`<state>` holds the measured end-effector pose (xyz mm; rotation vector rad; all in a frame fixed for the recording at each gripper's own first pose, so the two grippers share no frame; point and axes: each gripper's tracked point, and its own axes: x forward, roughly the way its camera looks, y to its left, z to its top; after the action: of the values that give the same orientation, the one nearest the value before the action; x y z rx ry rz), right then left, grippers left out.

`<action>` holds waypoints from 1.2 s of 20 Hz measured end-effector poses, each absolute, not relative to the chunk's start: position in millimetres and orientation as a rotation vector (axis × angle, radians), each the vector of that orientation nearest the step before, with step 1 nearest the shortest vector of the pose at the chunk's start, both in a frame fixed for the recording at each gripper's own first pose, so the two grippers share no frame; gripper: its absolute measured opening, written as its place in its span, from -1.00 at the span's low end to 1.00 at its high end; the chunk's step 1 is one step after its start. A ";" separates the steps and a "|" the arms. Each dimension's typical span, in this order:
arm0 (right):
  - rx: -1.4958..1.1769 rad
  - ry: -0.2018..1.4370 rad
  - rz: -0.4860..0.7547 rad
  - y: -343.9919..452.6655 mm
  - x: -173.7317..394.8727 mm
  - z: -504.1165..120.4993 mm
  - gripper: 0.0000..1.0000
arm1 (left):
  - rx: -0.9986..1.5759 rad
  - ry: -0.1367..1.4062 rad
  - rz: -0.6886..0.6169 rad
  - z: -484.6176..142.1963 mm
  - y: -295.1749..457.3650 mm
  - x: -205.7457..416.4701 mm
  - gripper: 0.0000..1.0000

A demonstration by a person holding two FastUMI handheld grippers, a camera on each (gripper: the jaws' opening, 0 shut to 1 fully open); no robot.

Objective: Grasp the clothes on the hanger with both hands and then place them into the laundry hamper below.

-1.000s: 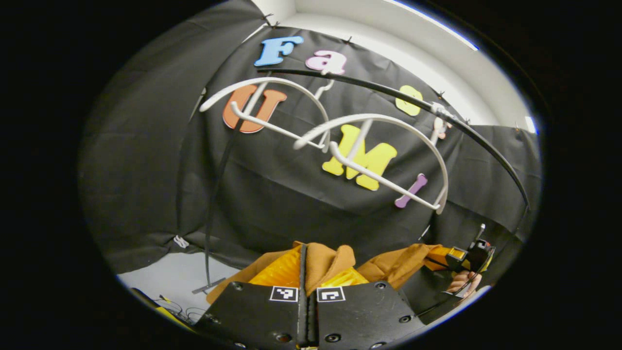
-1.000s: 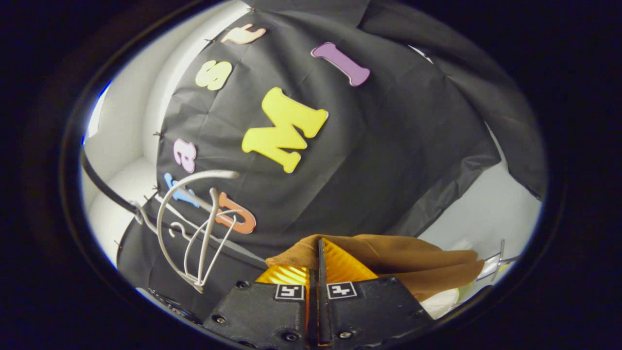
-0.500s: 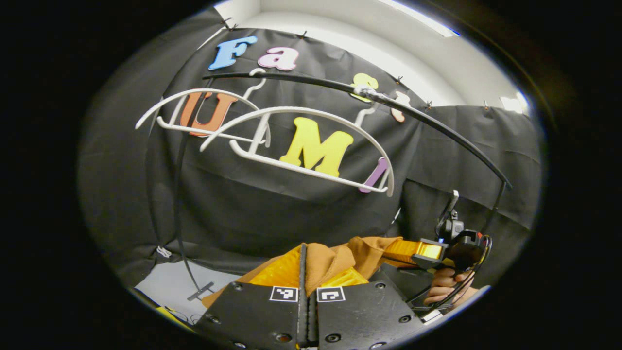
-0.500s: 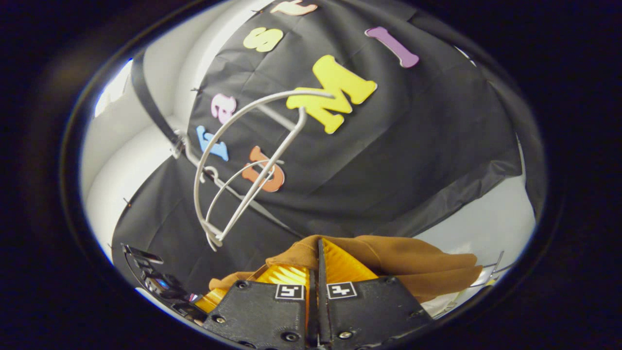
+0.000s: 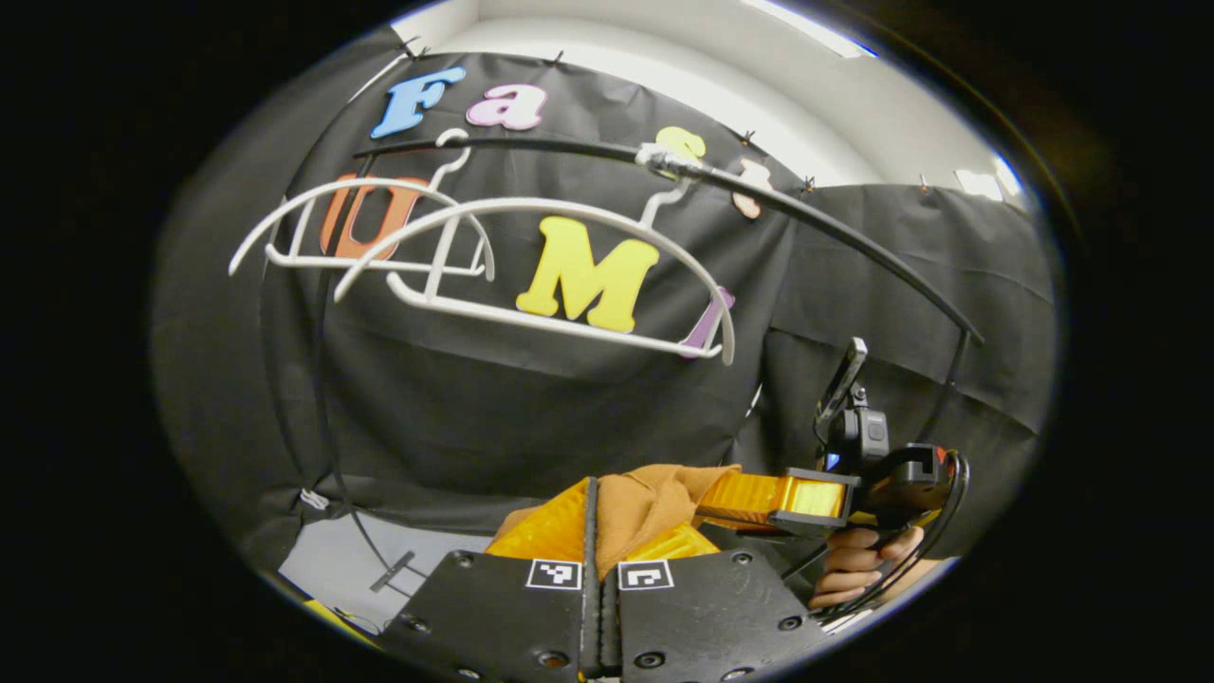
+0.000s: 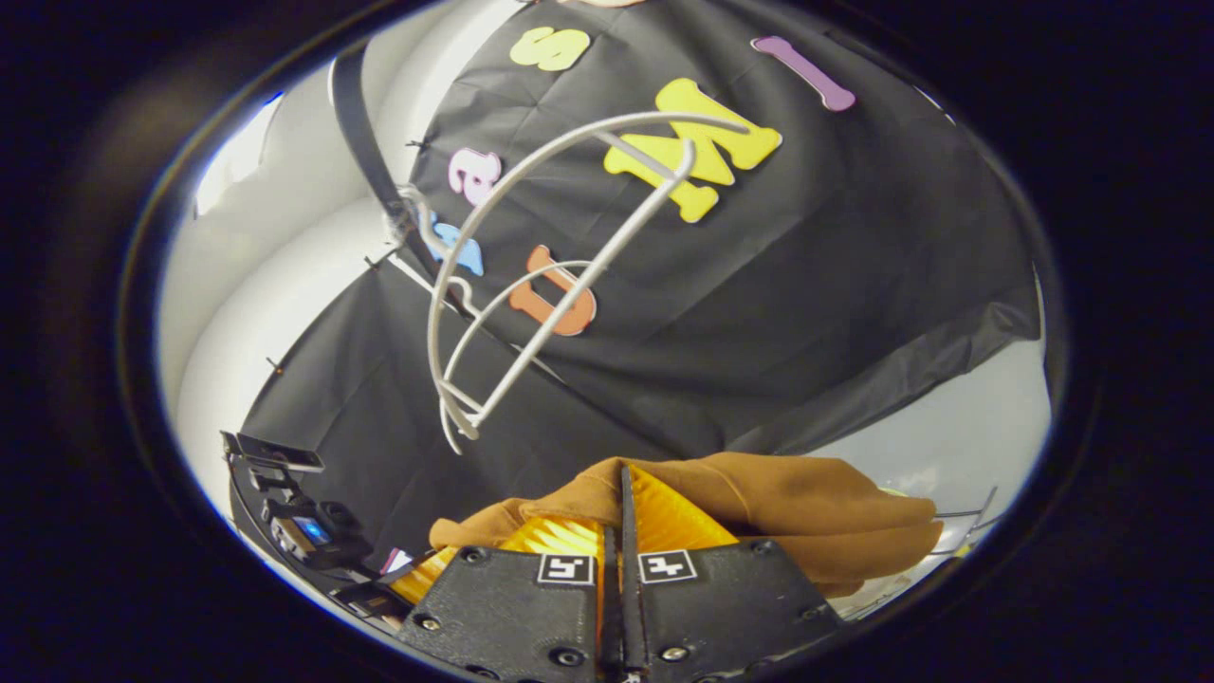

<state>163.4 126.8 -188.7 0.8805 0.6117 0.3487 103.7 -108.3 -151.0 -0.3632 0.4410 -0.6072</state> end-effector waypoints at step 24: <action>0.697 1.111 -0.040 113.7 147.2 -437.4 -0.68 | -0.197 1.015 -0.445 -414.9 -98.2 76.2 -0.13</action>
<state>147.2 113.7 -437.4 0.6971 1.1107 -0.0401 76.2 -98.2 -414.9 -0.1974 1.0149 -0.4451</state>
